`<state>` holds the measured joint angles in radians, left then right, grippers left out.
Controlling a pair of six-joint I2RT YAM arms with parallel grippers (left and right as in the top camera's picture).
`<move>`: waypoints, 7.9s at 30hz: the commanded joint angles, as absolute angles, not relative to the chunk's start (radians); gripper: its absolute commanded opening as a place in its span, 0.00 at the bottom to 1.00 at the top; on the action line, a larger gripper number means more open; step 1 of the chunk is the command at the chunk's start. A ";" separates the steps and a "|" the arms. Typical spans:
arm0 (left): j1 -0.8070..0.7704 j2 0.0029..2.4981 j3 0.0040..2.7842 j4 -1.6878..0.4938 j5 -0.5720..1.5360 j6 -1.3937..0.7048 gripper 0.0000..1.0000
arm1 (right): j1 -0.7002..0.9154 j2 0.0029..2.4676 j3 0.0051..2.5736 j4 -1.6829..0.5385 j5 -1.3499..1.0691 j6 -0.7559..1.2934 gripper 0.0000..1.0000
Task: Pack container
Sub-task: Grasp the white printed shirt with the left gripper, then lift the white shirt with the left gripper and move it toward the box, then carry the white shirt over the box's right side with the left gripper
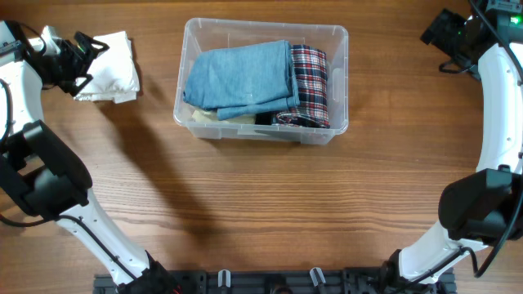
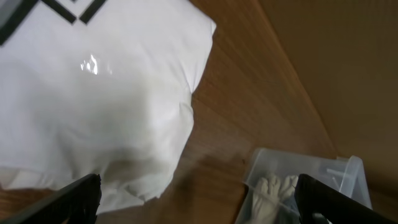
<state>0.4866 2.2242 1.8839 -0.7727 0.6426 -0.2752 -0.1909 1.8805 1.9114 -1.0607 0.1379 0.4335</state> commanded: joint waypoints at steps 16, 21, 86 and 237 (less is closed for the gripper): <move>0.499 2.307 1.883 -0.624 0.470 -0.269 0.42 | -0.187 1.893 1.905 -1.058 0.133 0.447 1.00; 0.493 2.340 1.883 -0.644 0.417 -0.269 0.14 | -0.187 1.893 1.905 -1.058 0.133 0.447 1.00; 0.384 2.274 1.883 -0.690 0.009 -0.269 0.04 | -0.187 1.893 1.905 -1.058 0.133 0.447 1.00; -0.080 1.628 1.754 -0.513 0.856 -0.455 0.04 | -0.187 1.893 1.905 -1.058 0.133 0.447 1.00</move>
<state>0.0341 1.6245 1.7538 -0.5003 0.8330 -0.4583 -0.1909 1.8805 1.9114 -1.0607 0.1379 0.4335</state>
